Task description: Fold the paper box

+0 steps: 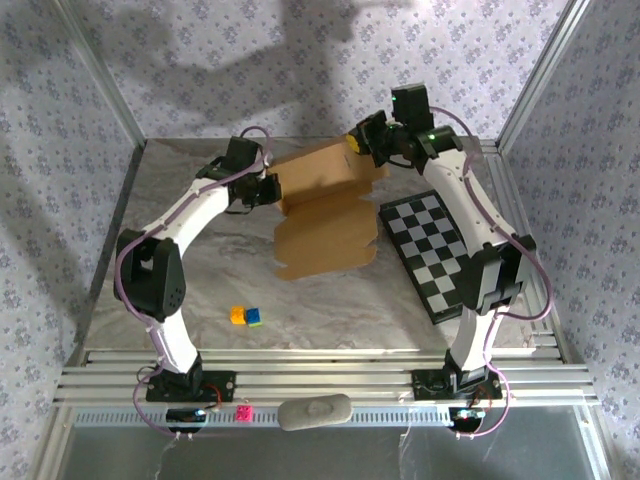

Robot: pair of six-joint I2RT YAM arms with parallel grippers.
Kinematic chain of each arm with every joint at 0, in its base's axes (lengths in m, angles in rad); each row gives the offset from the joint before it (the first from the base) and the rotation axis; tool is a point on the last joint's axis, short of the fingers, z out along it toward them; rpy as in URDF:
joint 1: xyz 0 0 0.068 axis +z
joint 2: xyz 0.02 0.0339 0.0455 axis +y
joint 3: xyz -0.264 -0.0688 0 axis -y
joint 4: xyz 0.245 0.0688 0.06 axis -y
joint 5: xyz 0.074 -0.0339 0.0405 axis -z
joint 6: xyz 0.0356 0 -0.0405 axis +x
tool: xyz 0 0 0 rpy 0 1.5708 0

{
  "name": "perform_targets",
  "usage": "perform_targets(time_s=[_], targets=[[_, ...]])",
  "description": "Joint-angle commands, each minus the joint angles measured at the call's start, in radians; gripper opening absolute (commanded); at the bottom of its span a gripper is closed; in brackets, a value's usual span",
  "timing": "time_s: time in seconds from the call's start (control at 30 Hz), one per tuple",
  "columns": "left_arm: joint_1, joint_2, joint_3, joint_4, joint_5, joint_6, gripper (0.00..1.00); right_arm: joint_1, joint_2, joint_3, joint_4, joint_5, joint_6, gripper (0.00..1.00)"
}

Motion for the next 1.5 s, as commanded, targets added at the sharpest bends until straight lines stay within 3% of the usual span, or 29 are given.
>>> perform_targets(time_s=[0.0,0.33,0.93,1.07,1.17,1.27,1.37,1.47], targets=[[-0.007,-0.055,-0.009,0.071,0.002,-0.071,0.00,-0.007,-0.010,-0.048,0.073,-0.030,0.084,0.00],[-0.019,-0.062,-0.002,0.134,-0.031,-0.174,0.00,-0.001,-0.031,-0.243,0.373,-0.083,0.419,0.00],[-0.032,-0.044,0.029,0.128,-0.046,-0.187,0.00,0.080,0.021,-0.270,0.531,-0.026,0.712,0.00],[-0.026,-0.047,0.026,0.121,-0.052,-0.189,0.00,0.072,0.022,-0.265,0.548,-0.026,0.727,0.10],[-0.012,-0.049,0.029,0.111,-0.042,-0.185,0.00,0.030,0.000,-0.235,0.491,-0.039,0.621,0.26],[0.003,-0.047,0.051,0.066,-0.044,-0.154,0.00,-0.043,-0.034,-0.135,0.282,-0.093,0.366,0.39],[0.009,-0.040,0.091,0.004,-0.052,-0.100,0.00,-0.115,-0.087,-0.073,0.059,-0.101,0.024,0.44],[0.009,-0.033,0.128,-0.050,-0.079,-0.059,0.00,-0.167,-0.121,-0.055,-0.163,-0.080,-0.247,0.39]])
